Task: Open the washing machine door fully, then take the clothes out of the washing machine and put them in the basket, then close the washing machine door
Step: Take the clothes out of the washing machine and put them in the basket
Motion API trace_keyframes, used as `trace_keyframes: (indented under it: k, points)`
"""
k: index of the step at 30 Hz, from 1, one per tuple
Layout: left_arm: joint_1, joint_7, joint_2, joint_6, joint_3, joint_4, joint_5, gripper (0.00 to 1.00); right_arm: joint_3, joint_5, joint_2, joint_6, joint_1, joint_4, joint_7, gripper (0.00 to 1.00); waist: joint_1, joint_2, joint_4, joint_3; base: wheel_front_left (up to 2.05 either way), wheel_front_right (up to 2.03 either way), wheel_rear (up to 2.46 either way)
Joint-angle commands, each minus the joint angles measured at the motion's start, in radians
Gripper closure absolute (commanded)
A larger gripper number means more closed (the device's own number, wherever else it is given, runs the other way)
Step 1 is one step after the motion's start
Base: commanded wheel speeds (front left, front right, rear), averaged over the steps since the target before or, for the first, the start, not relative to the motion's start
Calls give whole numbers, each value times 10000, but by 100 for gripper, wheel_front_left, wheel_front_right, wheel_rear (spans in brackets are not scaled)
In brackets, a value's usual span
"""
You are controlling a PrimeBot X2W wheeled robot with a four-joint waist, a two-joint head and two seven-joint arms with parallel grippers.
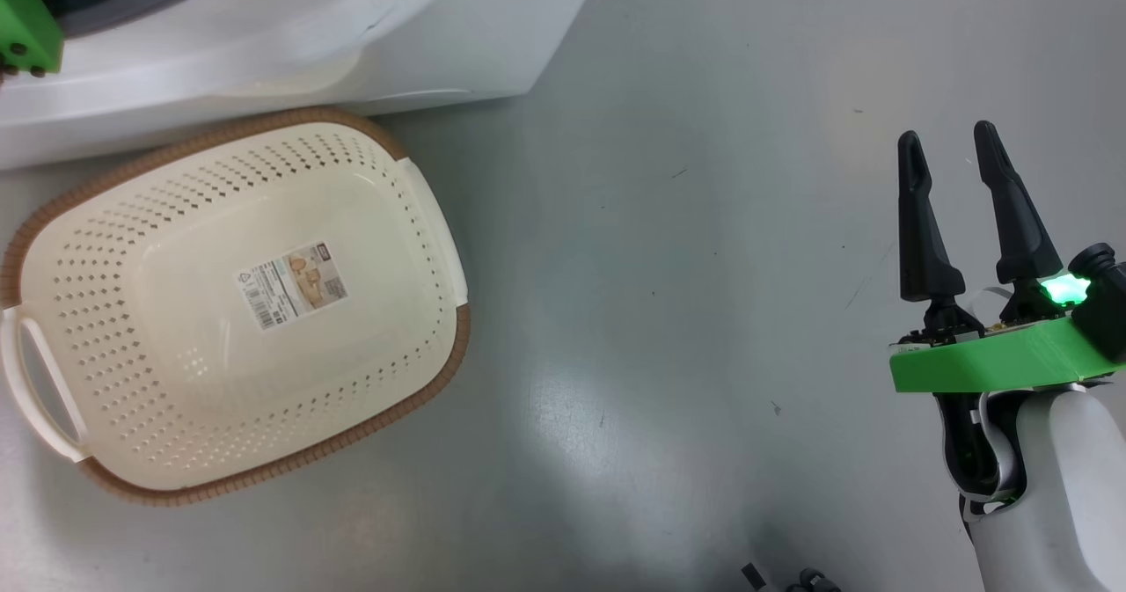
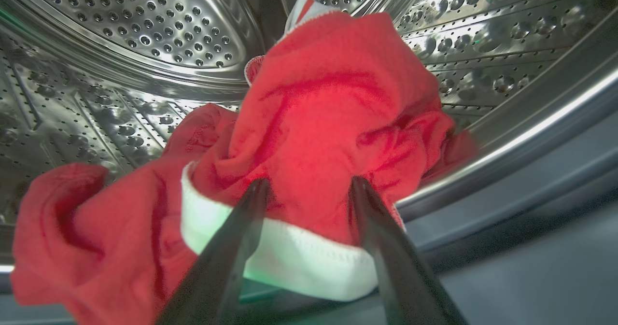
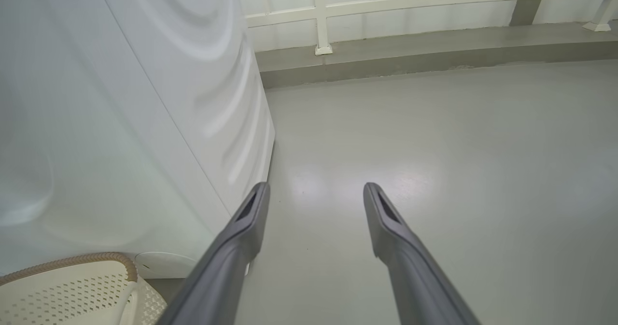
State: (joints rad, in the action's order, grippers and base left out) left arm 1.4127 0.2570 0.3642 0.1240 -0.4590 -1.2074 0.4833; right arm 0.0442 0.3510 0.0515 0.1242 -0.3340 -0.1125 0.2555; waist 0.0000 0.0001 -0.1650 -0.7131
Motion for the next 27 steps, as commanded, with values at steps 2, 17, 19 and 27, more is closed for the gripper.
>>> trace_keyframes:
  k: [2, 17, 19, 27]
  points:
    - [123, 48, 471, 40, 33, 21, -123, 75, -248, 49, -12, 65, 94, 238, 63, 0, 0, -1, 18, 22, 0, 0, 0]
    - [-591, 48, 343, 48, 902, 1272, 267, 100, -140, -87, -12, 65, 104, 208, 63, 0, 0, -1, 341, 474, 0, 0, 0]
    - [-932, 48, 366, 5, 1322, 1869, 277, 100, -114, -119, -12, 65, 138, 204, 63, 0, 0, -1, 420, 595, 0, 0, 0]
    - [-3013, 48, -5, -104, 3284, 4590, -483, 100, 18, -254, -12, 65, 325, 155, 63, 0, 0, -1, 759, 1141, 0, 0, 0]
